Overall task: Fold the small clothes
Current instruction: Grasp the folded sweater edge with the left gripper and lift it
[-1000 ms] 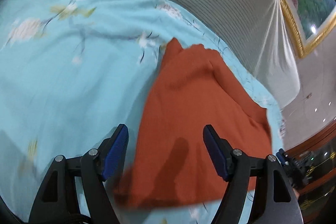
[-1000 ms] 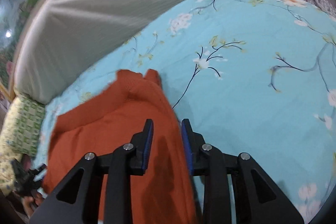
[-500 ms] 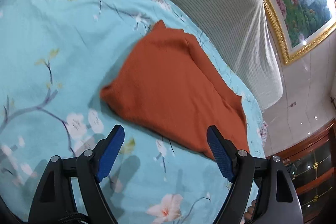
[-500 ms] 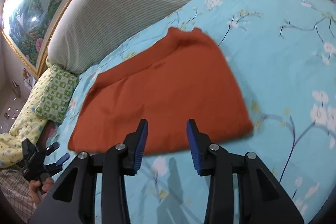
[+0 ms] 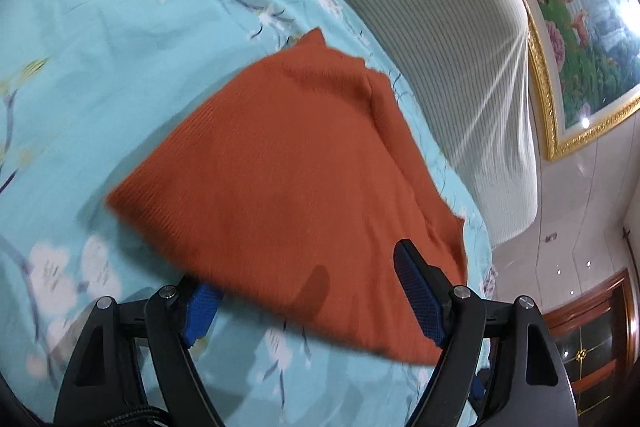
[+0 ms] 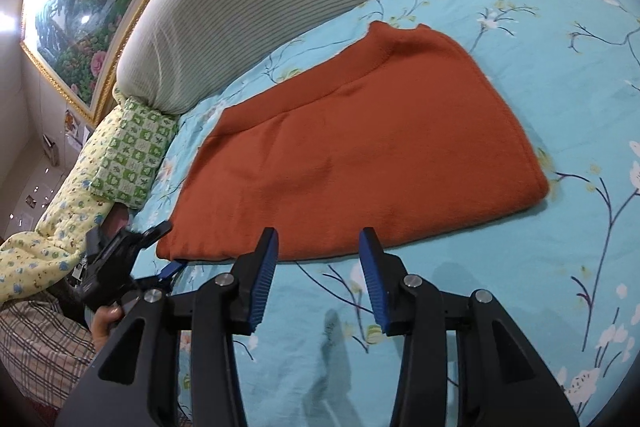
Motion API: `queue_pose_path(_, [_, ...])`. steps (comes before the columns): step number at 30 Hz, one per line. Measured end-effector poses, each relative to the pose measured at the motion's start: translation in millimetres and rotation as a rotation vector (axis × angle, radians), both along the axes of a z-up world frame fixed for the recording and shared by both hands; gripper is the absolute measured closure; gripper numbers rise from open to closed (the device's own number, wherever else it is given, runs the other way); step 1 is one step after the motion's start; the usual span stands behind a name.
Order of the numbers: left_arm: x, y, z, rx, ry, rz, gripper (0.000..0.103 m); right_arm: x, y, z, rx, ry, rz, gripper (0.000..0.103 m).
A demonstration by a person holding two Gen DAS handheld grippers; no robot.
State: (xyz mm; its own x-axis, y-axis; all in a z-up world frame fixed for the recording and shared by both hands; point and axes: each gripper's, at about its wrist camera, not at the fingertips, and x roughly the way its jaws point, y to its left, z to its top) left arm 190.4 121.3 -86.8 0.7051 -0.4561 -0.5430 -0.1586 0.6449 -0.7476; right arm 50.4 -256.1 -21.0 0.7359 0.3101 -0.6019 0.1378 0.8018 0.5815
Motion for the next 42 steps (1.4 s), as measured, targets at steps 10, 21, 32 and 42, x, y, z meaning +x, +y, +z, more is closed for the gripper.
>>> queue_pose_path(10, [54.1,-1.2,-3.7,0.037,-0.036,-0.034,0.087,17.2,-2.7,-1.3,-0.01,0.019,0.006,0.06])
queue_pose_path(21, [55.7,-94.6,78.3,0.26,-0.304,-0.293,0.091,41.2,-48.7,-4.5,0.018,0.012,-0.032,0.06])
queue_pose_path(32, [78.7,-217.8,32.9,0.41,-0.274,-0.598,0.091,117.6,-78.1,-3.4,0.095,0.048,0.102,0.059])
queue_pose_path(42, [74.2,-237.7,31.9,0.539,-0.316,-0.595,0.09,210.3,-5.3,17.9,0.031,0.106,0.42,0.018])
